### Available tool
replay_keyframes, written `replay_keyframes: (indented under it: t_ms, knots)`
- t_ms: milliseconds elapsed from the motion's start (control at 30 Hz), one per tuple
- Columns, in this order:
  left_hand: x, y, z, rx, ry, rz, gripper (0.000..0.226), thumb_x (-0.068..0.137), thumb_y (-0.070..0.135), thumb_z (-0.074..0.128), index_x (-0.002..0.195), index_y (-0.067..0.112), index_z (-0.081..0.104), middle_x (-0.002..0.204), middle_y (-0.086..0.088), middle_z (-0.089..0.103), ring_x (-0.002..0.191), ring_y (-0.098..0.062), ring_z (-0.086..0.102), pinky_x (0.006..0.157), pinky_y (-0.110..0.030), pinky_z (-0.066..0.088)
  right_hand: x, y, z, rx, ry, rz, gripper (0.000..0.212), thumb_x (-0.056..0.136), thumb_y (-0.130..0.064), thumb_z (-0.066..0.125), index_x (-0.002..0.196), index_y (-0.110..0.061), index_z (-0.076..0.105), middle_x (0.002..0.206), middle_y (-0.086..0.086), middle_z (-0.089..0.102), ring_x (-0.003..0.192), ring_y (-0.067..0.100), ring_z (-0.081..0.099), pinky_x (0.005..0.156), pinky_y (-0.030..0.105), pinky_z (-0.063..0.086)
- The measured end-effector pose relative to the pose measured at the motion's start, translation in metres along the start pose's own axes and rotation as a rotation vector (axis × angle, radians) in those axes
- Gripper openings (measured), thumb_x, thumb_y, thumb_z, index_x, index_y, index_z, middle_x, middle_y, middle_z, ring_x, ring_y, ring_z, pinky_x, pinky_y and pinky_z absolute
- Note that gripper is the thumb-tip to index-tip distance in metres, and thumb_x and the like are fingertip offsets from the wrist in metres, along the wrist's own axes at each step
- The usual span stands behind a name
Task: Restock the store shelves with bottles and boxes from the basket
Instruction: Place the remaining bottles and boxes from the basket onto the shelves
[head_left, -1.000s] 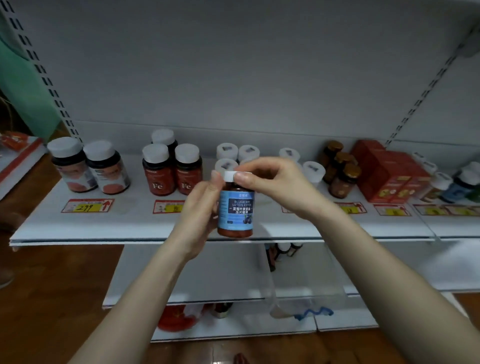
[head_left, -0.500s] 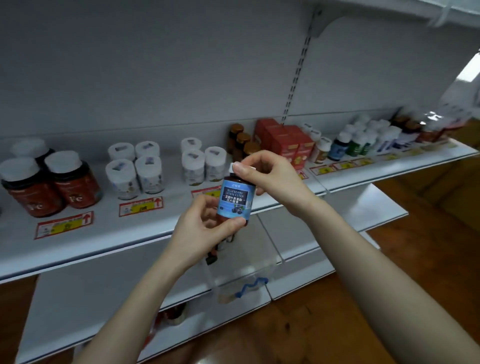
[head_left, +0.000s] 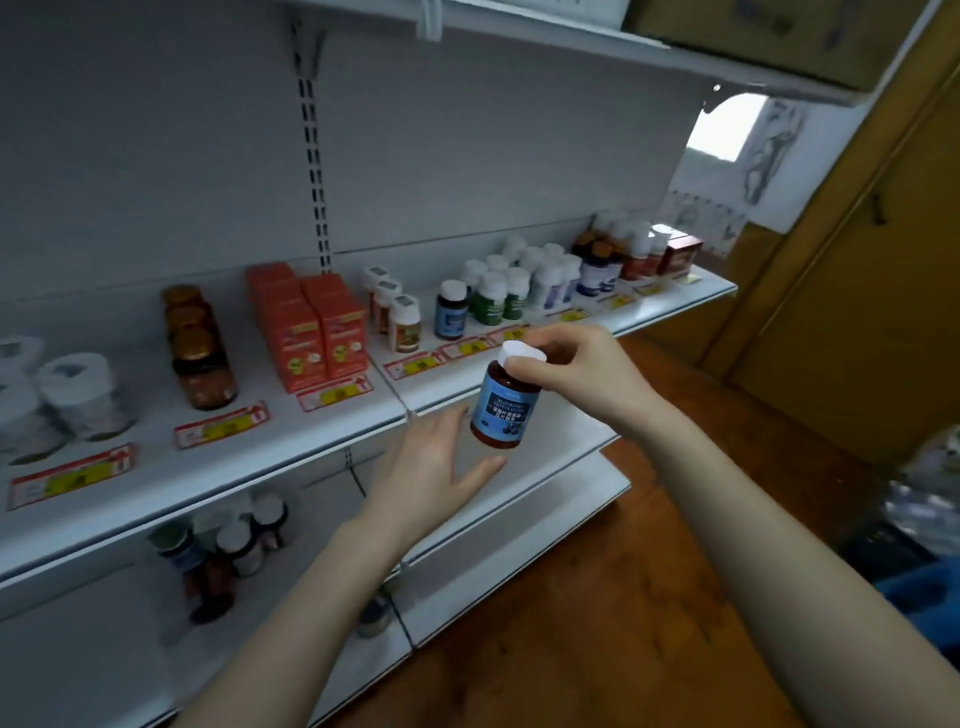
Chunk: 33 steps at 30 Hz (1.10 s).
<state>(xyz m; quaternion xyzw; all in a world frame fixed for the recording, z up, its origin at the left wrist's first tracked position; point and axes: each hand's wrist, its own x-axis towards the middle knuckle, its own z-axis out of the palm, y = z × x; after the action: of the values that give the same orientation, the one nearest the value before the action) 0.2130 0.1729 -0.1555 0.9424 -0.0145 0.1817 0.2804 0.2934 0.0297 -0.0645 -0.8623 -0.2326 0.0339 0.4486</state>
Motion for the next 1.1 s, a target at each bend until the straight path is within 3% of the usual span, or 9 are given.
replay_keyframes:
  t_ms: [67,167,367,500,633,733,800,967,1100]
  knots:
    - [0.016,0.005,0.020,0.089,0.008,0.036,0.059,0.088,0.045,0.056,0.134,0.011,0.045,0.130,-0.009,0.055,0.119,-0.025,0.052,0.095,-0.032,0.041,0.012,0.018,-0.020,-0.035,0.016,0.011,0.025,0.080,-0.026,0.070,0.100,-0.012,0.067,0.095,0.000,0.066,0.091,0.013,0.061,0.076,0.028,0.050]
    - [0.041,-0.003,0.047,0.252,0.030,0.105,0.053,0.081,0.045,0.056,0.111,0.002,0.062,0.098,-0.016,0.069,0.087,-0.032,0.067,0.072,-0.038,0.054,0.031,0.039,-0.040,-0.058,0.060,0.014,0.029,0.080,-0.025,0.068,0.105,-0.012,0.065,0.101,0.002,0.066,0.095,0.015,0.060,0.082,0.034,0.050]
    - [0.084,-0.027,0.081,0.408,-0.040,0.071,0.042,0.071,0.036,0.061,0.092,-0.001,0.065,0.077,-0.016,0.065,0.065,-0.034,0.063,0.057,-0.038,0.053,0.089,0.067,-0.054,-0.029,0.119,0.008,0.027,0.080,-0.019,0.067,0.105,-0.011,0.063,0.098,0.002,0.063,0.093,0.017,0.059,0.084,0.037,0.049]
    - [0.110,-0.047,0.098,0.431,-0.055,0.023,0.038,0.068,0.029,0.078,0.089,0.000,0.064,0.076,-0.016,0.064,0.064,-0.034,0.061,0.057,-0.040,0.053,0.139,0.074,-0.052,-0.026,0.106,-0.054,0.033,0.080,-0.020,0.067,0.110,-0.008,0.062,0.103,0.005,0.063,0.093,0.015,0.057,0.081,0.031,0.048]
    - [0.128,-0.060,0.109,0.421,-0.040,-0.021,0.036,0.065,0.027,0.079,0.088,0.004,0.063,0.077,-0.014,0.064,0.067,-0.033,0.062,0.062,-0.038,0.052,0.182,0.076,-0.044,-0.015,0.096,-0.148,0.036,0.080,-0.019,0.066,0.113,-0.004,0.061,0.107,0.011,0.064,0.095,0.021,0.059,0.085,0.035,0.050]
    - [0.134,-0.065,0.114,0.443,0.003,-0.040,0.030,0.073,0.033,0.062,0.086,0.006,0.063,0.079,-0.011,0.065,0.070,-0.030,0.063,0.065,-0.036,0.053,0.211,0.076,-0.034,0.022,0.111,-0.187,0.043,0.081,-0.021,0.066,0.121,-0.008,0.057,0.110,0.000,0.060,0.097,0.008,0.053,0.072,0.003,0.041]
    - [0.135,-0.064,0.119,0.444,0.029,-0.065,0.034,0.076,0.036,0.047,0.086,0.007,0.063,0.081,-0.010,0.065,0.073,-0.029,0.063,0.066,-0.036,0.053,0.228,0.074,-0.026,0.067,0.114,-0.219,0.043,0.082,-0.021,0.065,0.122,-0.008,0.056,0.107,-0.002,0.057,0.098,0.006,0.051,0.065,-0.005,0.035]
    - [0.131,-0.064,0.139,0.444,0.064,-0.131,0.034,0.080,0.033,0.044,0.091,0.009,0.065,0.091,-0.011,0.065,0.087,-0.030,0.063,0.074,-0.037,0.053,0.275,0.071,-0.007,0.159,0.082,-0.310,0.042,0.085,-0.019,0.064,0.124,-0.007,0.053,0.112,0.000,0.056,0.099,0.006,0.050,0.069,-0.002,0.037]
    - [0.132,-0.057,0.151,0.430,0.134,-0.225,0.031,0.084,0.032,0.043,0.093,0.012,0.065,0.092,-0.010,0.064,0.092,-0.030,0.061,0.074,-0.041,0.053,0.314,0.068,0.008,0.141,-0.047,-0.425,0.039,0.086,-0.016,0.063,0.122,-0.004,0.054,0.119,0.007,0.058,0.100,0.009,0.050,0.073,-0.001,0.037]
